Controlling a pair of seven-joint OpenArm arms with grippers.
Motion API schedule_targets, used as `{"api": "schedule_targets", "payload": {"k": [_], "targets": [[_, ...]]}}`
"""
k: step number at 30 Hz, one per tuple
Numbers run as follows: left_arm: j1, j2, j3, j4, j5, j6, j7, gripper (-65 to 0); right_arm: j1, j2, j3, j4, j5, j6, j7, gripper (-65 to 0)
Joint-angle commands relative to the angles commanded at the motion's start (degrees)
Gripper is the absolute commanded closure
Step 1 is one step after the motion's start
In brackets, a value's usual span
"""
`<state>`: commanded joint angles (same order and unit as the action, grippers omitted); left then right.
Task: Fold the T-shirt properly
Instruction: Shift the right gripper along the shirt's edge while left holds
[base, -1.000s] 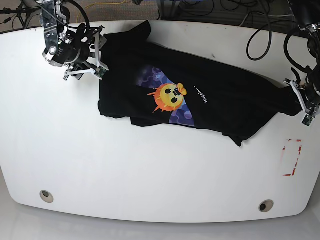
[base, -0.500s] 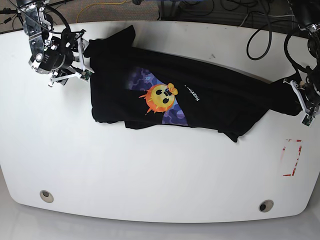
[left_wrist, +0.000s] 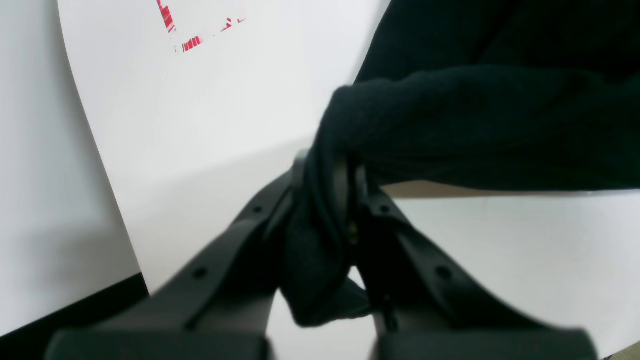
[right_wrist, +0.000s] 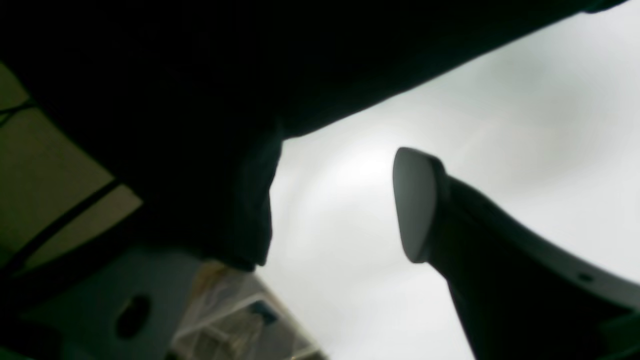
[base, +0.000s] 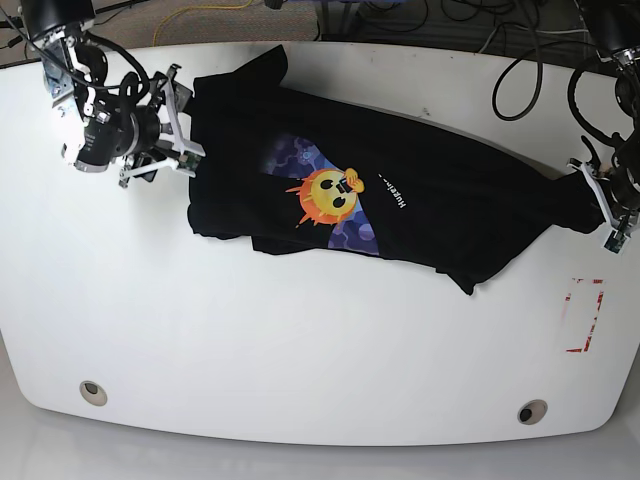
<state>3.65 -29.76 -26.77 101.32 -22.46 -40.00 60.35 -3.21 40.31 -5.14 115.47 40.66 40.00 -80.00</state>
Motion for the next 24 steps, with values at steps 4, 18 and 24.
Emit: {"api": "schedule_targets", "payload": {"k": [4, 18, 24], "targets": [[-0.1, 0.0, 0.5, 0.0, 0.0, 0.0, 0.0, -1.8, 3.9, -0.4, 4.9, -1.8, -1.4, 0.0, 0.0, -41.5], [-0.1, 0.0, 0.5, 0.0, 0.0, 0.0, 0.0, -1.8, -2.8, -1.5, -0.8, 0.1, -0.4, 0.0, 0.0, -41.5], [-0.1, 0.0, 0.5, 0.0, 0.0, 0.0, 0.0, -1.8, -5.1, -1.5, -1.4, 0.4, -0.2, 0.0, 0.0, -41.5]]}}
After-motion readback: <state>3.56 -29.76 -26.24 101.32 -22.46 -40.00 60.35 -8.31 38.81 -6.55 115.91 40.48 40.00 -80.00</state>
